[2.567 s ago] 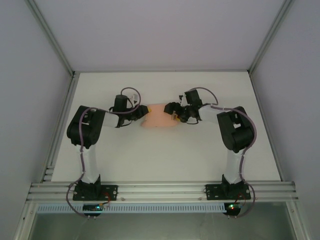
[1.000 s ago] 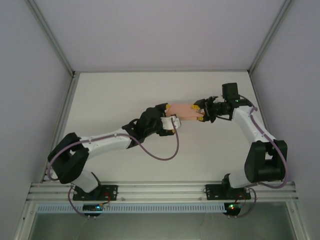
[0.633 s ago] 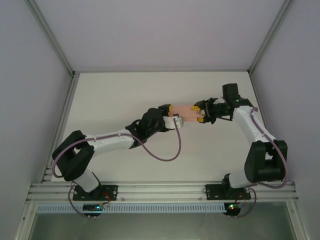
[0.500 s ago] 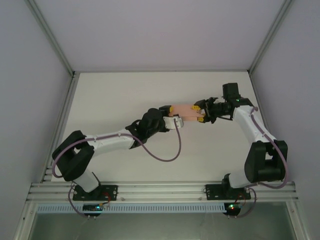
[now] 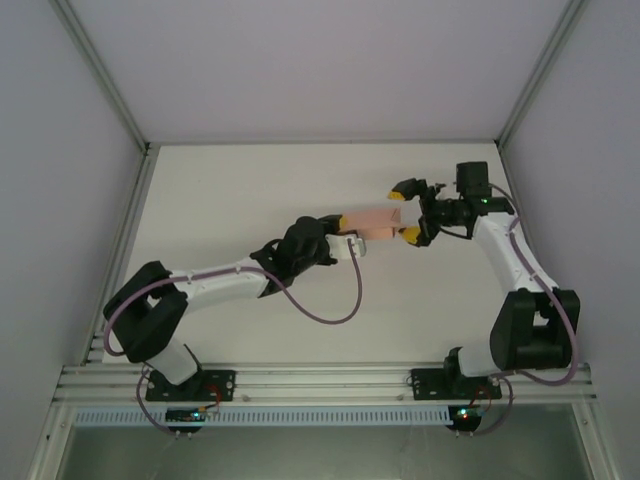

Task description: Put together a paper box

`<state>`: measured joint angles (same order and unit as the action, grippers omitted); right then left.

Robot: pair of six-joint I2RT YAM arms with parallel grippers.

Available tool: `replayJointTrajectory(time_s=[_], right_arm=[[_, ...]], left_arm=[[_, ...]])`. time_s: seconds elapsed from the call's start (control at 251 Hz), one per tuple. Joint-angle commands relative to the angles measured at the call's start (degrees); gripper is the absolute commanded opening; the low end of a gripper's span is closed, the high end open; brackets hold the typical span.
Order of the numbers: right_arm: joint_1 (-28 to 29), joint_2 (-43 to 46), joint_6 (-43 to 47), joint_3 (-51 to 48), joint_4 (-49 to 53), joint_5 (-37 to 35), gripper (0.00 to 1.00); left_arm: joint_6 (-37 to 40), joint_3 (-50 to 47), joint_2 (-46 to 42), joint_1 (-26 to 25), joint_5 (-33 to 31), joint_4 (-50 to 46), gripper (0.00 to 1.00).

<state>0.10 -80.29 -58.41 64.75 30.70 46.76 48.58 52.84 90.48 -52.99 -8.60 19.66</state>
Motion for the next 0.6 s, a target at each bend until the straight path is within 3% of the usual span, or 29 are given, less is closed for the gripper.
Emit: replayJointTrajectory(time_s=[0.0, 0.048, 0.1, 0.176, 0.227, 0.299, 0.375, 0.467, 0.595], right_arm=[[-1.1, 3.5, 5.9, 0.5, -5.0, -7.5, 0.99], [-1.0, 4.5, 11.8, 1.4, -6.5, -12.6, 0.99], [0.4, 5.6, 25.3, 3.0, -6.0, -18.9, 0.99], [6.9, 8.0, 42.2, 1.6, -8.2, -37.1, 0.99], [10.5, 9.5, 51.8, -2.1, -13.0, -41.6, 0.99], [12.4, 10.8, 57.8, -6.7, -19.5, -41.3, 0.99], [11.4, 10.8, 59.0, -7.7, -20.7, -32.8, 0.99], [10.4, 8.9, 60.0, -4.7, -16.0, -28.6, 0.99], [12.2, 6.0, 65.9, -1.7, -10.0, -26.3, 0.99]], left_arm=[[-1.8, 3.4, -3.9, 0.2, 0.9, -10.8, 0.38], [-3.4, 4.7, -4.7, 0.7, 1.3, -15.7, 0.36], [-5.5, 6.1, -5.3, 1.6, 1.7, -20.6, 0.33], [-9.1, 7.5, -6.6, 2.7, 2.3, -27.7, 0.32], [-10.3, 8.2, -7.6, 3.9, 5.2, -33.6, 0.32], [-12.8, 9.3, -8.7, 5.4, 8.5, -39.7, 0.30], [-13.2, 11.7, -8.7, 7.3, 14.6, -49.3, 0.32], [-15.2, 12.6, -8.1, 8.2, 14.5, -53.4, 0.31], [-15.9, 13.4, -6.1, 9.3, 21.4, -59.2, 0.33]])
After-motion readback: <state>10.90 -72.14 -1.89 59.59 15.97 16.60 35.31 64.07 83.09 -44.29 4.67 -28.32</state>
